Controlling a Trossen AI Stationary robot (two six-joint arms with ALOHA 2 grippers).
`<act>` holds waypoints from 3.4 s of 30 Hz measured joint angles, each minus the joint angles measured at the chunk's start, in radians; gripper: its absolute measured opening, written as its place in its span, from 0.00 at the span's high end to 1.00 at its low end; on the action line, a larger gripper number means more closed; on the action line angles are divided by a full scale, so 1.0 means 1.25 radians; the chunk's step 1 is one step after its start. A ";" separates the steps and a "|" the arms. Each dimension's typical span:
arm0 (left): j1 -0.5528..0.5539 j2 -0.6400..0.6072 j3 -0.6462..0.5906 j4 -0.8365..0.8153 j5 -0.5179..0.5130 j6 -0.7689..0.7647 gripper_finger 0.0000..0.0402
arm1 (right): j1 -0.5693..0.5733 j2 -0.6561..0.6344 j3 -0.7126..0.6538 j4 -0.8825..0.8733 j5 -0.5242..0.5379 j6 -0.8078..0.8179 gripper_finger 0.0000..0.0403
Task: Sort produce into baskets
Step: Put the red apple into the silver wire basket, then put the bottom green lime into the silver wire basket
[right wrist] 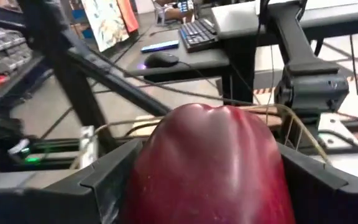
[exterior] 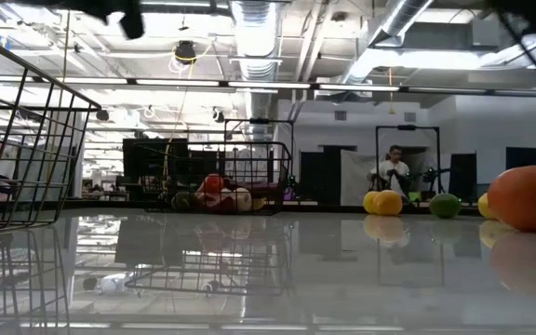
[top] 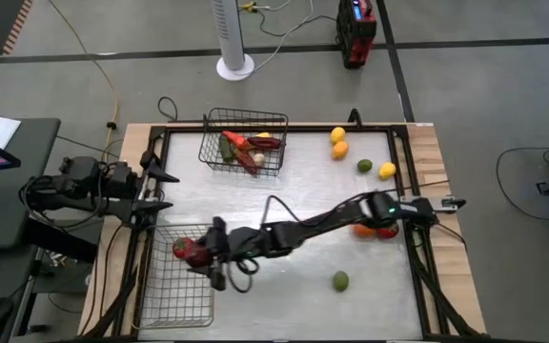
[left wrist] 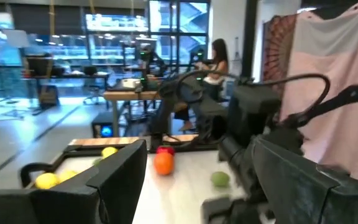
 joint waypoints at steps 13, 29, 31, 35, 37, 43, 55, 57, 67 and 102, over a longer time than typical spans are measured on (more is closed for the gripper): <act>0.000 0.000 0.000 0.000 0.059 -0.020 0.31 | -0.034 0.145 0.203 -0.172 -0.021 0.013 0.05; 0.000 0.000 0.000 -0.002 0.060 -0.018 0.31 | -0.033 0.142 0.213 -0.184 -0.013 -0.015 0.03; 0.000 0.000 0.000 -0.002 0.069 -0.017 0.31 | -0.033 0.135 0.213 -0.196 -0.013 -0.017 0.04; 0.000 0.001 0.000 -0.003 0.073 -0.017 0.31 | -0.031 0.099 0.213 -0.255 0.021 -0.045 0.04; 0.000 0.000 0.000 -0.003 0.072 -0.017 0.31 | -0.027 0.077 0.213 -0.283 0.043 -0.068 0.04; 0.000 0.000 0.000 -0.019 0.067 -0.018 0.31 | -0.001 -0.005 0.214 -0.538 0.173 -0.106 0.04; 0.000 0.003 0.000 -0.086 0.001 -0.026 0.31 | 0.088 -0.034 0.214 -1.229 0.083 0.370 0.04; 0.000 0.003 0.000 -0.085 0.001 -0.026 0.31 | 0.115 -0.034 0.214 -1.357 0.033 0.481 0.04; 0.000 0.003 0.000 -0.077 0.021 -0.026 0.31 | 0.250 -0.139 0.023 -1.375 0.007 0.825 0.10; 0.000 0.003 0.000 -0.107 -0.018 -0.006 0.31 | 0.238 -0.405 -0.592 -0.924 -0.257 1.167 0.12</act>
